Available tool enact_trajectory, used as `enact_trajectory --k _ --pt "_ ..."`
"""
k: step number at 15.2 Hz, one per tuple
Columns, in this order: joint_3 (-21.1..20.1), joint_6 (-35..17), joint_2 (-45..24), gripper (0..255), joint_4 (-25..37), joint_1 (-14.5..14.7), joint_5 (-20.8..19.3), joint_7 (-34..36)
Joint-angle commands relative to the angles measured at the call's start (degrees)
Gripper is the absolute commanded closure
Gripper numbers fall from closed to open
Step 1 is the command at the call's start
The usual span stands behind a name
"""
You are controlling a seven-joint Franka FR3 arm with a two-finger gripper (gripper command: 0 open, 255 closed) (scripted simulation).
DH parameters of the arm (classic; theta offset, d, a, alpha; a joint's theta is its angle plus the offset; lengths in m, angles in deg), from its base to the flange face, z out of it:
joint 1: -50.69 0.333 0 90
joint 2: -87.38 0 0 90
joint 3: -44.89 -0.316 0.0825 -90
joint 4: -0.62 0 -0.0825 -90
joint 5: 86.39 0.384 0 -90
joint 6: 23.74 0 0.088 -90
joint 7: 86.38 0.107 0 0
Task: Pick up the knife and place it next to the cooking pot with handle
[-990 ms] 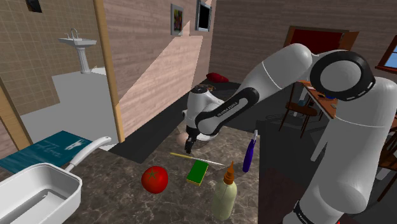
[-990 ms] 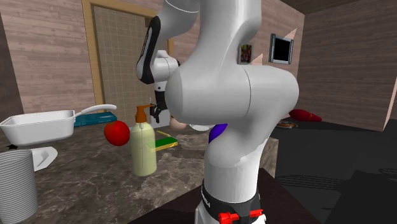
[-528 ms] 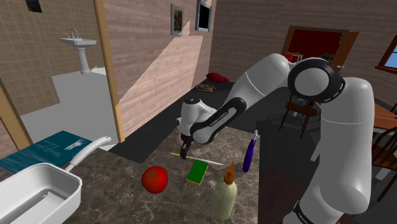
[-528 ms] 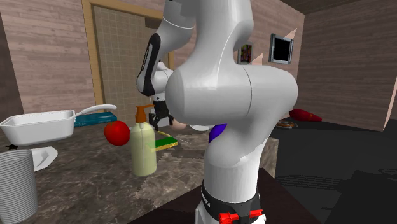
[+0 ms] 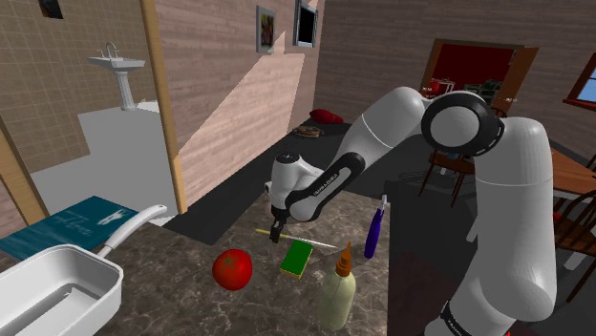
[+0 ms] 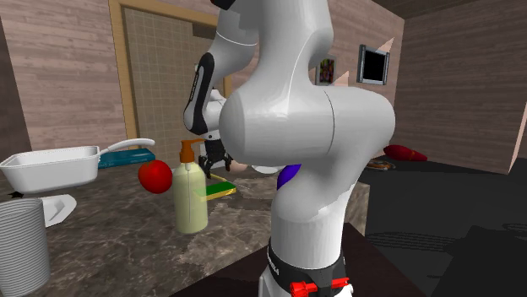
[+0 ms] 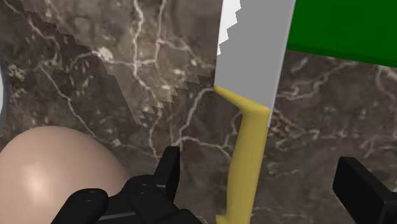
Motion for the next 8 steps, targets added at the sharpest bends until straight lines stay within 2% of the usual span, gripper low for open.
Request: enact_trajectory --k 1,3,4,8 --pt "0.01 -0.02 -0.03 0 0.01 0.0 -0.01 0.0" --pt "0.01 -0.02 -0.02 0 0.01 0.0 -0.01 0.0" --pt "0.01 -0.02 -0.02 255 0.01 0.0 -0.01 0.0" --pt "0.01 -0.02 -0.02 255 0.01 0.0 -0.01 0.0"
